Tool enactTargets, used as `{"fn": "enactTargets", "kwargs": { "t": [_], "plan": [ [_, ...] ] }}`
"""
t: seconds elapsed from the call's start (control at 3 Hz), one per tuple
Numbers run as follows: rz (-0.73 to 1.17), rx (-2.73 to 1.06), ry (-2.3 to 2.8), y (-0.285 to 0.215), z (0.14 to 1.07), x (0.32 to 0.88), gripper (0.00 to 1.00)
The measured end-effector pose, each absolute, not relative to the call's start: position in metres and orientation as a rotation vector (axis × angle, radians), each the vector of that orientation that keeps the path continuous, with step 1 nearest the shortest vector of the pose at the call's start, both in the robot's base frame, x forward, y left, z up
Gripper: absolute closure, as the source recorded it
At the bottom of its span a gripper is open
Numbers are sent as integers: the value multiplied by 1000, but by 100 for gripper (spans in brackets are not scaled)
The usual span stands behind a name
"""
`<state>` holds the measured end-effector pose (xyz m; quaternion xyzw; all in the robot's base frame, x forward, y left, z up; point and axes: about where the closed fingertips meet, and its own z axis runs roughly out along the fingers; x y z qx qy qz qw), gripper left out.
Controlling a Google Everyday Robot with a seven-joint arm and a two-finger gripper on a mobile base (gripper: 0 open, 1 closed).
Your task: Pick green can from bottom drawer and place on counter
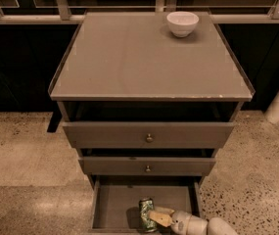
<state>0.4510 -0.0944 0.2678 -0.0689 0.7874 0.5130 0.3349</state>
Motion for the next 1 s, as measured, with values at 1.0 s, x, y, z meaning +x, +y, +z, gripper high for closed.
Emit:
{"fn": "enactTargets", "kwargs": {
  "t": [1.0],
  "plan": [
    [1181, -420, 1996, -72, 481, 435, 100]
  ]
}}
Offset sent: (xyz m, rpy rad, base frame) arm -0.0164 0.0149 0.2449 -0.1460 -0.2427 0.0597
